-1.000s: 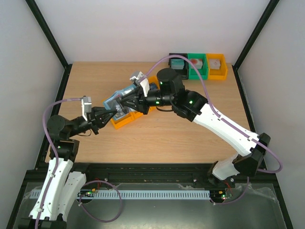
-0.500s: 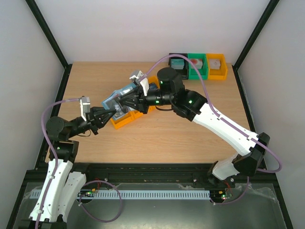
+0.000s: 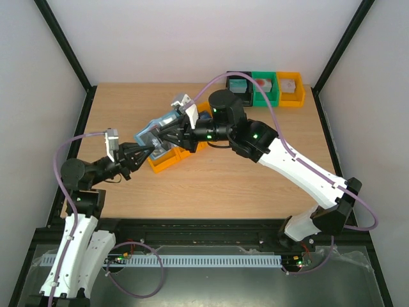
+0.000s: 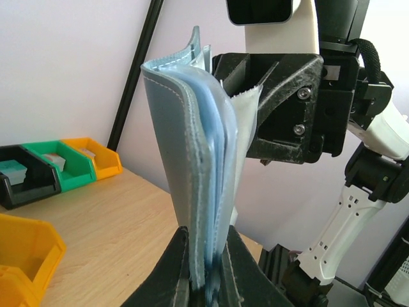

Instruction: Take the credit cards out of the card holder

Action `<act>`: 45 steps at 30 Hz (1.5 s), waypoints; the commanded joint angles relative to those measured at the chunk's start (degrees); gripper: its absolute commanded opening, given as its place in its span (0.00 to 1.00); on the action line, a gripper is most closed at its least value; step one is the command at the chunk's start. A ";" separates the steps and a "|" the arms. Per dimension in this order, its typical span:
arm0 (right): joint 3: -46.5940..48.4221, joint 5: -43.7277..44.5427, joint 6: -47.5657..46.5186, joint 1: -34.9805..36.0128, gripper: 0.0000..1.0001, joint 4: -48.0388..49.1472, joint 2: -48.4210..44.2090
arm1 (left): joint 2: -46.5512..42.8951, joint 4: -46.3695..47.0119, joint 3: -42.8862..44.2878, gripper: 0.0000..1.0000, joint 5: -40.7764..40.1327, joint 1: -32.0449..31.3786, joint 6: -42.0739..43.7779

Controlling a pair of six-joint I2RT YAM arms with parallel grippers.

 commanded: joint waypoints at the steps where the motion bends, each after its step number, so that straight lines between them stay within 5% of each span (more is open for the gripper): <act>1: -0.55 -7.54 -1.52 4.80 0.18 -8.24 2.62 | 0.90 7.96 0.16 0.02 -2.28 0.26 -3.29; 14: -1.02 -4.90 -1.73 7.35 0.18 -8.62 1.90 | 1.71 8.91 -0.39 0.02 -0.42 0.07 -1.41; 22: 2.60 -1.55 -4.77 7.78 0.22 -11.43 5.06 | 0.93 1.57 1.80 0.02 4.13 -1.96 11.21; 32: 3.27 -5.40 -5.89 8.30 0.02 -13.34 5.84 | 1.67 1.77 1.28 0.02 -3.13 -2.08 7.77; 45: 0.41 -9.13 -1.16 5.51 0.06 -7.32 1.89 | 0.80 4.31 -0.19 0.02 -2.63 -2.13 4.57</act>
